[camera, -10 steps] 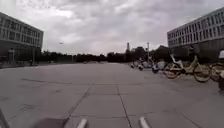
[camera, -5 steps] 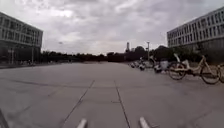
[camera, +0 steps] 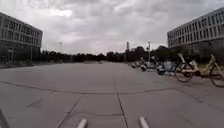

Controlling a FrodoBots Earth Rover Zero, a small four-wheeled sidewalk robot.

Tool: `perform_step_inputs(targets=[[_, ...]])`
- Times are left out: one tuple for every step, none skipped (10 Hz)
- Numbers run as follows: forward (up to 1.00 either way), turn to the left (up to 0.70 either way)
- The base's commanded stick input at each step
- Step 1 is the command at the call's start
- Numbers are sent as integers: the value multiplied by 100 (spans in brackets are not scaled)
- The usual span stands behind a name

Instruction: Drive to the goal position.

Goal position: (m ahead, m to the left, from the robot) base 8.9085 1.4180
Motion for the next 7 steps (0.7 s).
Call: perform_step_inputs(targets=[[70,0],[70,0],[70,0],[70,0],[70,0],[70,0],[70,0]])
